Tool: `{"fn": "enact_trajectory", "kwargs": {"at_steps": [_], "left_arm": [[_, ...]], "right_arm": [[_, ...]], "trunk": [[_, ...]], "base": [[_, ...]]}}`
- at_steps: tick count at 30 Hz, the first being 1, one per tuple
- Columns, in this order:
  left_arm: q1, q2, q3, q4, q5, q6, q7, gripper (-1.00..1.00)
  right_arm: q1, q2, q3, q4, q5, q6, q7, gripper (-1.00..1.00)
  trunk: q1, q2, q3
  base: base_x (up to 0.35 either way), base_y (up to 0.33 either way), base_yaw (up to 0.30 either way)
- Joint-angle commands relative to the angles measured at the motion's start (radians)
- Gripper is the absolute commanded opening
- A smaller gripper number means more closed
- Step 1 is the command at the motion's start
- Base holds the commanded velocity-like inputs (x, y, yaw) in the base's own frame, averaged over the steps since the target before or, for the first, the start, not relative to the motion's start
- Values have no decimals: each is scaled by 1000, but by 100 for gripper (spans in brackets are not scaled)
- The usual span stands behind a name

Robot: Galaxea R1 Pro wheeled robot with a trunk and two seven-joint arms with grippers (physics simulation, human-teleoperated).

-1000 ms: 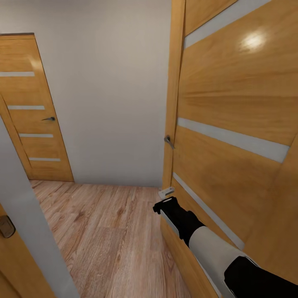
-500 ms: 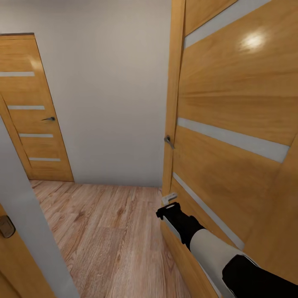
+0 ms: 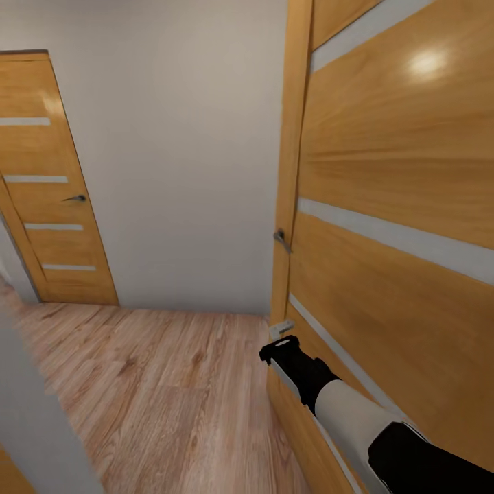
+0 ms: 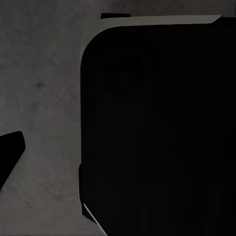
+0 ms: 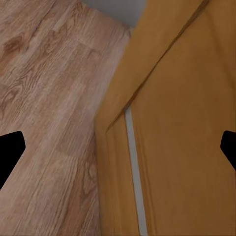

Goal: Move the two storage containers from the living room to the garage. In the garage, place one container on the floor and stack the other container on top of it (either order is fine).

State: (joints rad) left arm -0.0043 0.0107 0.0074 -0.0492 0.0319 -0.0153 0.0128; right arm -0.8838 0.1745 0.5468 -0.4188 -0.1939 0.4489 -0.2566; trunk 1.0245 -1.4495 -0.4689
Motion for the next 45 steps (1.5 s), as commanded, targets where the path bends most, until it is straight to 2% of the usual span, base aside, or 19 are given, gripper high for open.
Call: {"fn": "enact_trajectory", "kwargs": {"at_steps": [1, 9, 16, 40, 45], "left_arm": [[0, 0, 0, 0, 3, -2, 1, 100], [0, 0, 0, 0, 3, -2, 2, 100], [0, 0, 0, 0, 3, -2, 3, 100], [0, 0, 0, 0, 3, -2, 3, 100], [0, -1, 0, 0, 3, -2, 3, 100]], "right_arm": [[-1, 0, 7, 0, -10, 4, -9, 100], [-1, 0, 9, 0, -2, 12, -26, 100], [-1, 0, 10, -1, -1, 21, -76, 100], [-1, 0, 10, -3, 2, 28, -80, 100], [-1, 0, 16, -15, 6, 57, -86, 100]], "trunk": [[0, -1, -1], [0, -1, -1], [0, -1, -1], [0, -1, -1], [0, -1, -1]], "base": [[268, 0, 0], [115, 0, 0], [7, 0, 0], [0, 0, 0], [0, 0, 0]]}}
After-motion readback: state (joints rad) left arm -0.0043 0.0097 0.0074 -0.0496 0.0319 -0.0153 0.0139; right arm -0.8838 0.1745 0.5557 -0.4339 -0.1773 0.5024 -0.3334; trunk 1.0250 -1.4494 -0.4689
